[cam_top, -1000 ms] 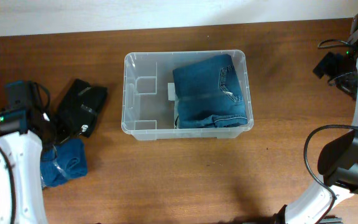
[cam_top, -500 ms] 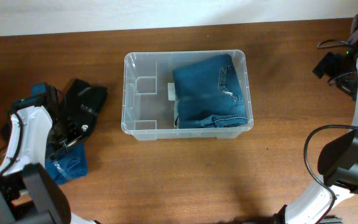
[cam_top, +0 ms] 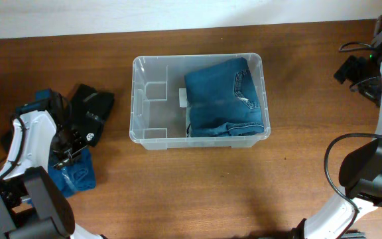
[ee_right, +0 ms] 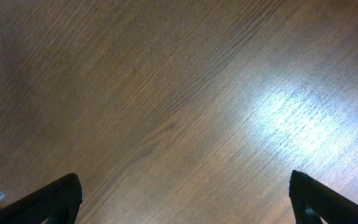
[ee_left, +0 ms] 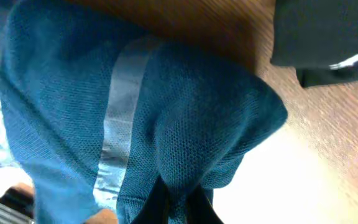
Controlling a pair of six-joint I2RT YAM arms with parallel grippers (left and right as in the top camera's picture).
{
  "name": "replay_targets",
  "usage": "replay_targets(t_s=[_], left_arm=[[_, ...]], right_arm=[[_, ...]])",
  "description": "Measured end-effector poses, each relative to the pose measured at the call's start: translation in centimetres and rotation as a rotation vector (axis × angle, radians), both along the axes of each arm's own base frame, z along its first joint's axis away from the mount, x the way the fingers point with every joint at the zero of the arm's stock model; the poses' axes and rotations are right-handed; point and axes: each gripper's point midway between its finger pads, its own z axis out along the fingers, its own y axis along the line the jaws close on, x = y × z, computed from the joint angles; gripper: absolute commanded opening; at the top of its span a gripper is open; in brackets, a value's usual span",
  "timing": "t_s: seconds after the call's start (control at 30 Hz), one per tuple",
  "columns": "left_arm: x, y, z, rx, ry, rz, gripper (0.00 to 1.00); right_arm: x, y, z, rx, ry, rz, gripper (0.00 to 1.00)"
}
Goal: Pack container
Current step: 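Reach the left gripper to the teal-blue garment and grasp it, then lift the teal garment with the left gripper into the bin's left side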
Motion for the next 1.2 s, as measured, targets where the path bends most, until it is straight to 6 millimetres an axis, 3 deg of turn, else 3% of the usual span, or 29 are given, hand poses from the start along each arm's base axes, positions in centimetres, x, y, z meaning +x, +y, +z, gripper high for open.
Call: replay_targets(t_s=[0.1, 0.17, 0.4, 0.57, 0.73, 0.9, 1.07, 1.2], left_arm=[[1.0, -0.1, 1.6, -0.016, -0.02, -0.008, 0.01], [2.4, 0.1, 3.9, -0.016, -0.061, -0.016, 0.01], [7.4, 0.9, 14.0, 0.022, -0.298, -0.067, 0.01], [10.8, -0.7, 20.5, 0.04, -0.506, -0.245, 0.01], [15.1, -6.1, 25.5, 0.079, -0.72, -0.556, 0.01], [17.6, -14.6, 28.0, 0.105, -0.856, -0.953, 0.01], [16.4, -22.6, 28.4, 0.138, -0.868, -1.419, 0.01], [14.5, -26.4, 27.7, 0.172, -0.819, -1.721, 0.01]], right_arm=[[0.0, 0.0, 0.0, 0.0, 0.0, 0.0, 0.98], [0.0, 0.0, 0.0, 0.0, 0.0, 0.0, 0.98], [0.0, 0.0, 0.0, 0.0, 0.0, 0.0, 0.98], [0.0, 0.0, 0.0, 0.0, 0.0, 0.0, 0.98], [0.0, 0.0, 0.0, 0.0, 0.0, -0.001, 0.98], [0.0, 0.0, 0.0, 0.0, 0.0, 0.0, 0.98], [0.0, 0.0, 0.0, 0.0, 0.0, 0.0, 0.99], [0.0, 0.0, 0.0, 0.0, 0.0, 0.0, 0.98]])
